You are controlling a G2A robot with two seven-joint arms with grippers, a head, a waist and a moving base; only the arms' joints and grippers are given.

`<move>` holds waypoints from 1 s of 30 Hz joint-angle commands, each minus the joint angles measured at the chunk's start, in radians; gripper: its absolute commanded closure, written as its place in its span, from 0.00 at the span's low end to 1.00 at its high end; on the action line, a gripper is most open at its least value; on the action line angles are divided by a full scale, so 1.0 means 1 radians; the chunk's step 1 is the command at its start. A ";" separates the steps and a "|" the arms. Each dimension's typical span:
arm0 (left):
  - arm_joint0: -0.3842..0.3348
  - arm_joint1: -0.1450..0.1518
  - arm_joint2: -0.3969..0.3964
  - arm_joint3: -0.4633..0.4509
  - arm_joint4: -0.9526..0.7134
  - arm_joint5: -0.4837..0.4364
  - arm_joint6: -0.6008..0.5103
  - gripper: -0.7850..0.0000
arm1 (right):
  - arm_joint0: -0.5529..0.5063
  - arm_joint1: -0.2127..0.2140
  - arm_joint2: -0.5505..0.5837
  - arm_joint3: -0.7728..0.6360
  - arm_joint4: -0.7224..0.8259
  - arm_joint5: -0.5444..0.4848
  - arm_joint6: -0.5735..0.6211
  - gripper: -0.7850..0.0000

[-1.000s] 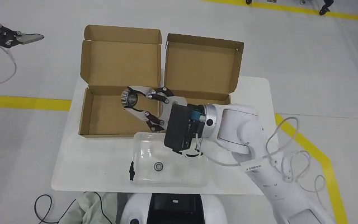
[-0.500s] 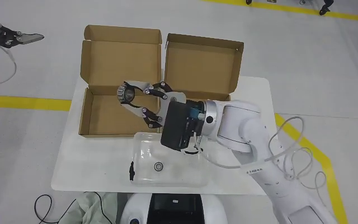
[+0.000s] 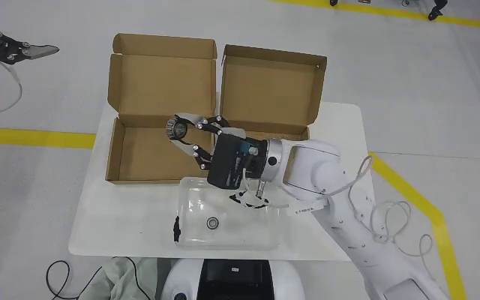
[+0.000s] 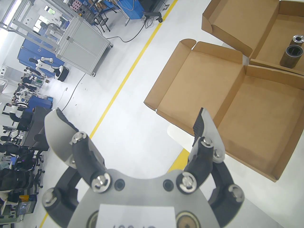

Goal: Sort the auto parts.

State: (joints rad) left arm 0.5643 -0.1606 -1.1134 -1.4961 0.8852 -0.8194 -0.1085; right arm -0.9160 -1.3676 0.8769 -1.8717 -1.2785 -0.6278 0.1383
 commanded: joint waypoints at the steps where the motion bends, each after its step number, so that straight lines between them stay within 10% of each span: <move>1: 0.000 0.000 0.000 0.000 0.000 0.000 0.000 0.00 | -0.012 -0.001 -0.011 0.017 -0.006 0.009 0.001 1.00; 18: 0.000 0.000 0.000 0.000 0.000 0.000 0.000 0.00 | -0.004 -0.038 -0.132 0.364 0.028 0.043 -0.086 1.00; 30: 0.000 0.000 0.000 0.000 0.000 0.000 0.000 0.00 | 0.177 -0.144 -0.293 0.681 0.132 0.100 0.059 1.00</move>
State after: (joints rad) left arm 0.5643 -0.1606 -1.1134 -1.4961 0.8852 -0.8194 -0.1085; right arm -0.7555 -1.5001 0.5977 -1.2194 -1.1583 -0.5288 0.1912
